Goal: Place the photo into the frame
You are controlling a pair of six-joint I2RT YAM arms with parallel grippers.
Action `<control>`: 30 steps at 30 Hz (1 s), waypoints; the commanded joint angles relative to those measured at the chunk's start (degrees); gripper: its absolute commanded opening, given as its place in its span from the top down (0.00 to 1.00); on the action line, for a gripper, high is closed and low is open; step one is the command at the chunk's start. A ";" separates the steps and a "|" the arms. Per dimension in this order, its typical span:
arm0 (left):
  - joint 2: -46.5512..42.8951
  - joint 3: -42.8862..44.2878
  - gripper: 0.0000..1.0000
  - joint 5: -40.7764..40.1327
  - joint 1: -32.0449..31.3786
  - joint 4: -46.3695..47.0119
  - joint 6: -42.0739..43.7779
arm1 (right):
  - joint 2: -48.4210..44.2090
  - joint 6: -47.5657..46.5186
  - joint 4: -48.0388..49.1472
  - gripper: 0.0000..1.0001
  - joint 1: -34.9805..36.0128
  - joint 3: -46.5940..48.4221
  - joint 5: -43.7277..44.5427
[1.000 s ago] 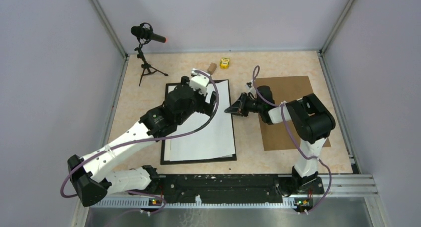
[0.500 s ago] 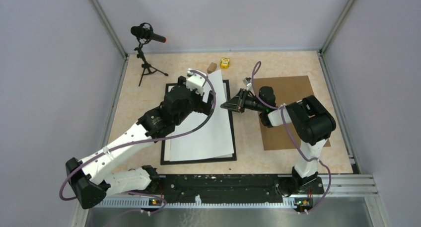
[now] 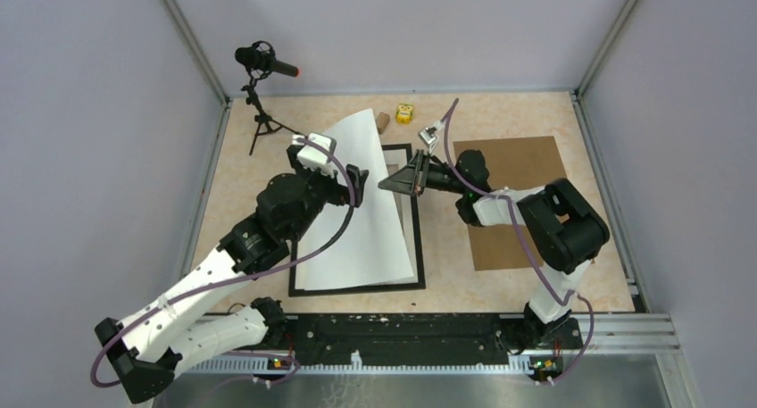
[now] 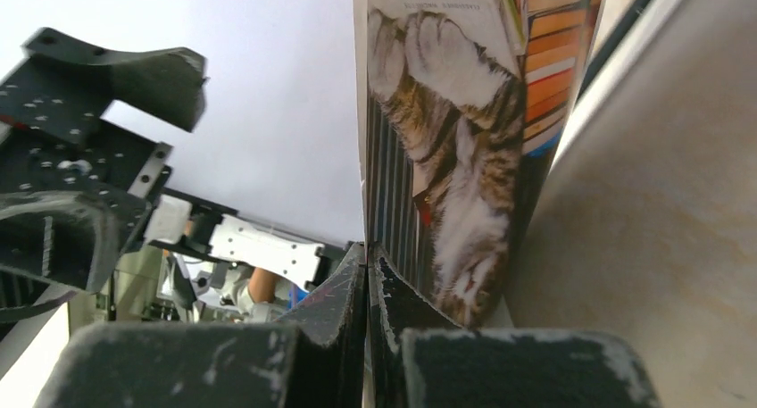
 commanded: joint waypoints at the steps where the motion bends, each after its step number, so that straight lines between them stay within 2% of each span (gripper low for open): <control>1: -2.89 -1.06 0.01 -2.47 0.30 5.78 0.13 | -4.22 3.50 5.42 1.00 0.13 3.06 -0.08; 6: -2.37 -0.63 0.01 -2.48 0.49 5.44 0.47 | -0.21 -0.08 -5.23 1.00 -0.44 3.99 5.15; 10: -2.32 -0.59 0.01 -2.29 0.59 5.34 0.43 | 6.61 4.24 1.48 1.00 -2.67 1.09 8.74; 16: -2.34 -0.59 0.01 -2.34 0.53 5.40 0.48 | 11.90 3.32 3.19 1.00 -5.58 -1.72 10.31; 25: -1.69 -0.50 0.01 -1.83 0.64 5.29 0.35 | 12.26 0.15 -1.91 1.00 -6.38 -2.60 8.70; 30: -1.41 -0.48 0.01 -1.60 0.66 5.21 0.22 | 10.80 0.51 -0.82 1.00 -6.37 -5.26 9.95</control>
